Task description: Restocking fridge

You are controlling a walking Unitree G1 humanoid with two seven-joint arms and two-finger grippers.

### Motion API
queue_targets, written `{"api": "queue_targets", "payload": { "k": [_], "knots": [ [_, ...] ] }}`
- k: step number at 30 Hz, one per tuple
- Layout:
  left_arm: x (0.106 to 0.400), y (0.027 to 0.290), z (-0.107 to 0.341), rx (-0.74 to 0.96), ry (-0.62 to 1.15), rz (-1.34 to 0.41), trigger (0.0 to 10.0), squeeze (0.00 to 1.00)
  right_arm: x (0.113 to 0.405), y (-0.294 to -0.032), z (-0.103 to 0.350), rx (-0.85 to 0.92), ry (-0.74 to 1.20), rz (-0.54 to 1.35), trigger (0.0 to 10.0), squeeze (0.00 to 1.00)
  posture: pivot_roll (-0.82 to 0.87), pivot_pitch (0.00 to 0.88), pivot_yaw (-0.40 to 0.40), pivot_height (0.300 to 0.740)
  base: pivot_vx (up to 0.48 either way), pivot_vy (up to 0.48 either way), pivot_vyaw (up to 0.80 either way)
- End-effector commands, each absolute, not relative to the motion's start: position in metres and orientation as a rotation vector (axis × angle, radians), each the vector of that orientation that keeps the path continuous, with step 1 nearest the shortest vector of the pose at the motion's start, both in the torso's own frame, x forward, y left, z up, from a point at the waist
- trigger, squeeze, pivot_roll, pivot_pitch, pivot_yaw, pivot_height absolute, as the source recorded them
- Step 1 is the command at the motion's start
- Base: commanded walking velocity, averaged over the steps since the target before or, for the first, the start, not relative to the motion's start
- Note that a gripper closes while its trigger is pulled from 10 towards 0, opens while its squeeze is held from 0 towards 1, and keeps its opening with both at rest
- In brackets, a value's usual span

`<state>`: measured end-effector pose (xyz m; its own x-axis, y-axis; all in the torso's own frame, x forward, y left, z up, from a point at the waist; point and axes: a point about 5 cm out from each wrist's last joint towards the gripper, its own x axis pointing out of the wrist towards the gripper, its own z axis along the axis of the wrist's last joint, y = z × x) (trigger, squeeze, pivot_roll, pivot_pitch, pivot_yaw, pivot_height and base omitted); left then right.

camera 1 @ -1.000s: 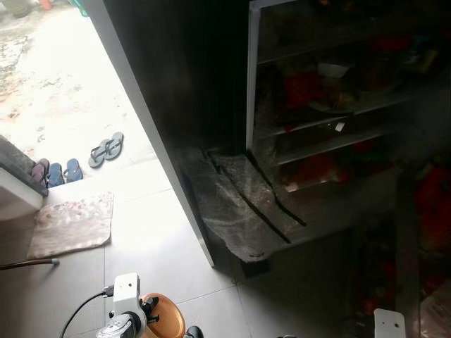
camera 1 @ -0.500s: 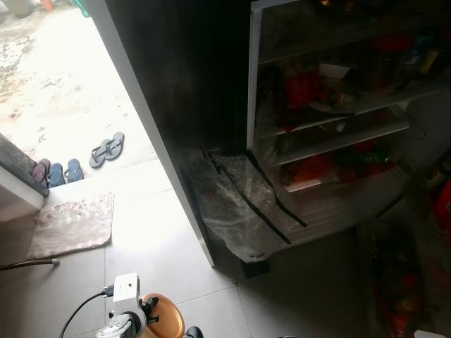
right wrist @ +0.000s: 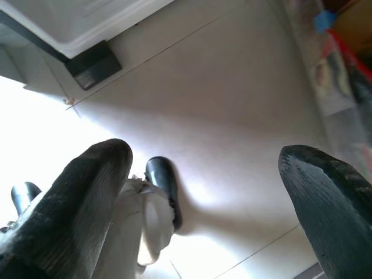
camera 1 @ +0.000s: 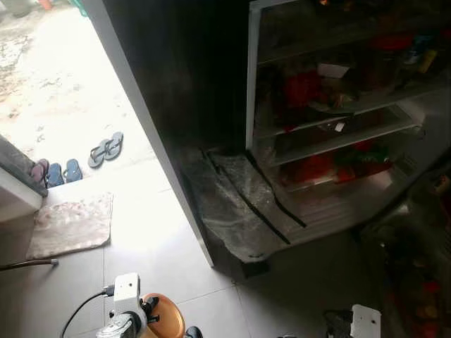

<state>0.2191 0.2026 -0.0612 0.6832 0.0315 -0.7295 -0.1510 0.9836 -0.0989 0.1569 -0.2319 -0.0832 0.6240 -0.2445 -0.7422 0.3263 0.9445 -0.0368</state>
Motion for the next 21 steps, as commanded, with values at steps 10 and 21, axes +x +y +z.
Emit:
{"api": "queue_targets", "payload": {
  "k": [10,21],
  "knots": [
    [0.192,0.202,-0.078,-0.138,0.929,0.099,10.0,0.00,0.140,-0.230,-0.091,0.117,0.901,-0.322,10.0,0.00,-0.09,0.195,0.080,0.740,0.000,0.000,0.00],
    [0.193,0.202,-0.077,-0.129,0.929,0.093,10.0,0.00,0.134,-0.230,-0.093,0.120,0.922,-0.337,10.0,0.00,-0.08,0.192,0.082,0.740,0.000,-0.244,0.00]
  ]
}}
